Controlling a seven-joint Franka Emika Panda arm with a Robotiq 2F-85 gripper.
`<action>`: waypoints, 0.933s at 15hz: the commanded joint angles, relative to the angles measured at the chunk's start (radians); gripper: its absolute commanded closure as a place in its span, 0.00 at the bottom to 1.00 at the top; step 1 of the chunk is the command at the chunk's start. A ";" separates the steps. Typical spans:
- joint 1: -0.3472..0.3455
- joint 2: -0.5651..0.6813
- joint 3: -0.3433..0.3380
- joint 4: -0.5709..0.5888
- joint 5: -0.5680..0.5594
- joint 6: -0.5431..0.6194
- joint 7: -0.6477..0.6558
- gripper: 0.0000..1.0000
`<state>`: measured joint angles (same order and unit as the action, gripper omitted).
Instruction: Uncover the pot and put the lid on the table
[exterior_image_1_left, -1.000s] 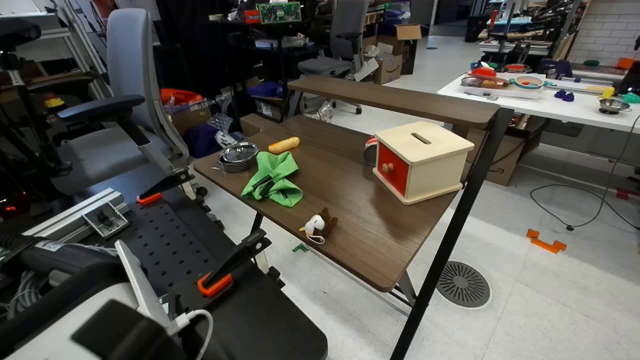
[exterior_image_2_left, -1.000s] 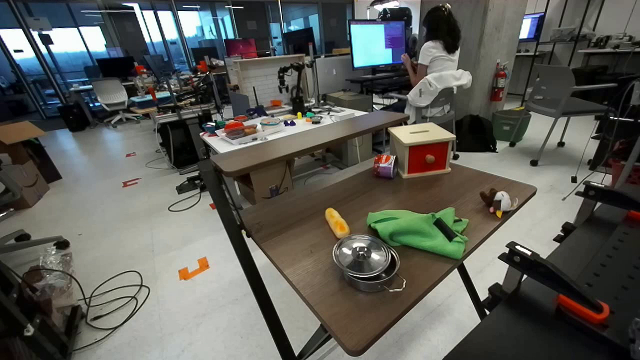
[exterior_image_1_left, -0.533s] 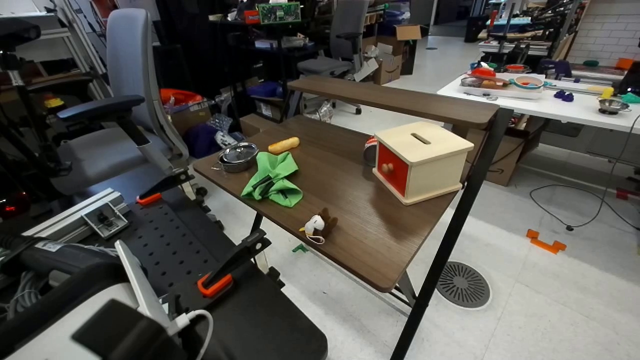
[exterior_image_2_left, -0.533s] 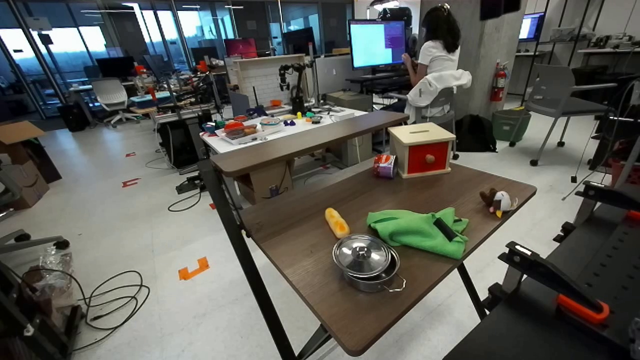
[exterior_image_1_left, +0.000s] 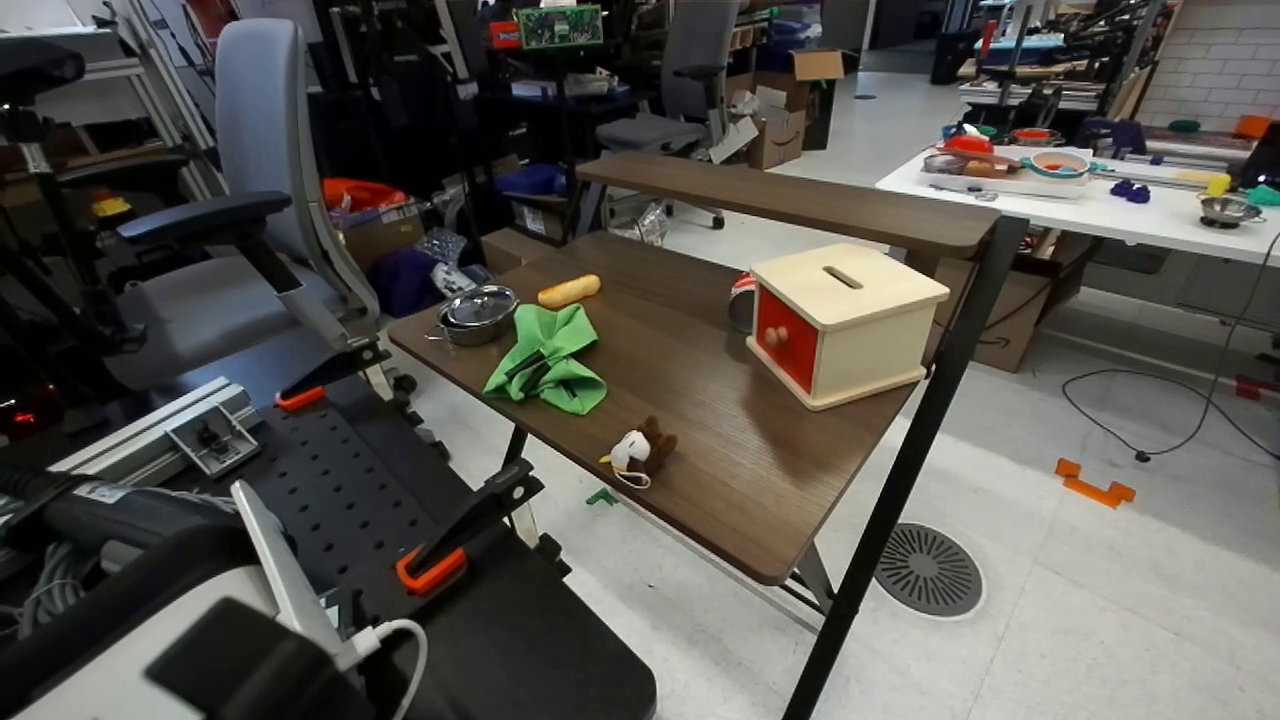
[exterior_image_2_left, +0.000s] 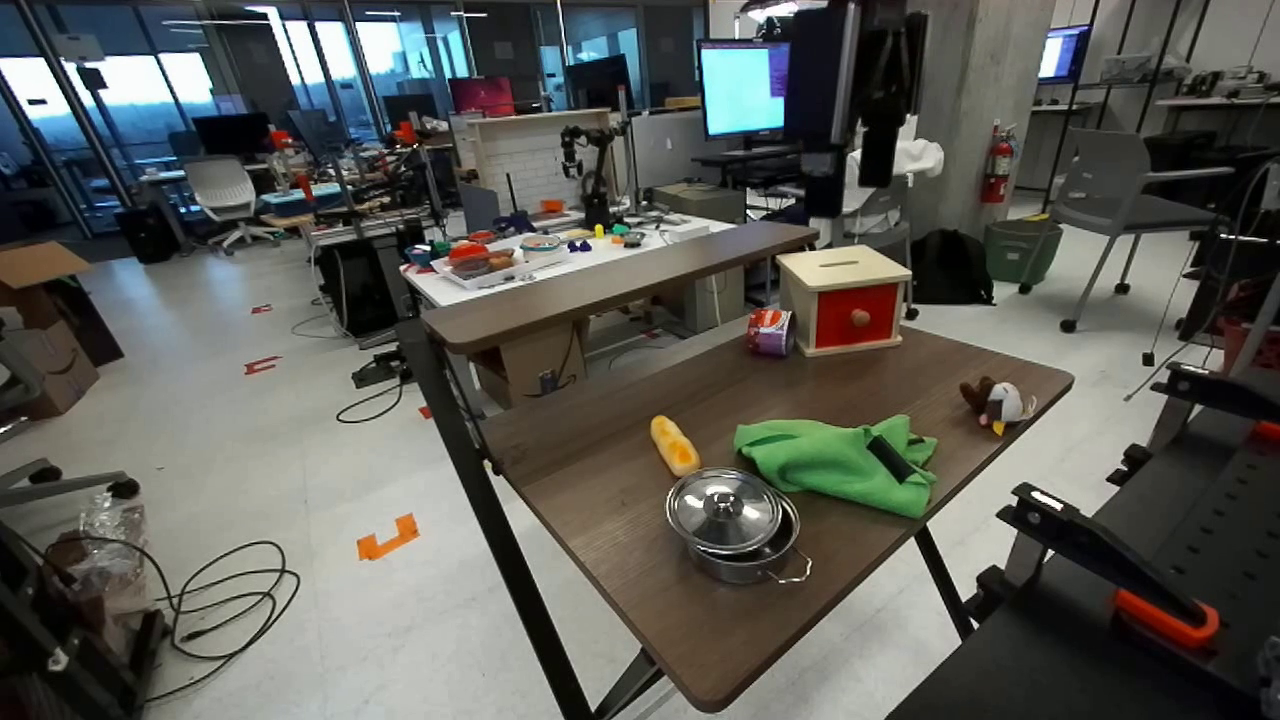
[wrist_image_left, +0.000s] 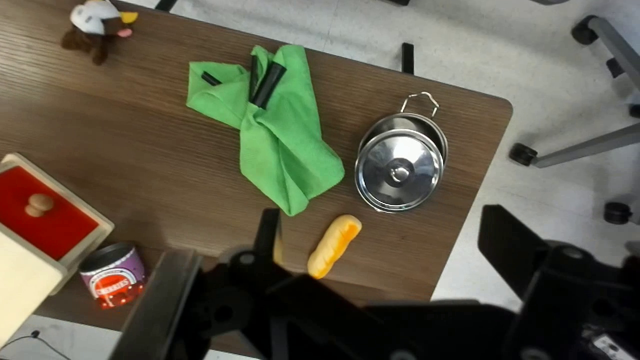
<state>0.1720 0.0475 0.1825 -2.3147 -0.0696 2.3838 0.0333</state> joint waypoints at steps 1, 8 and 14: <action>0.017 0.061 0.009 -0.006 0.006 0.112 0.015 0.00; 0.047 0.208 -0.003 0.006 -0.036 0.174 0.051 0.00; 0.088 0.335 -0.048 0.053 -0.128 0.252 0.117 0.00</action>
<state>0.2204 0.3140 0.1730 -2.3087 -0.1406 2.5917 0.0986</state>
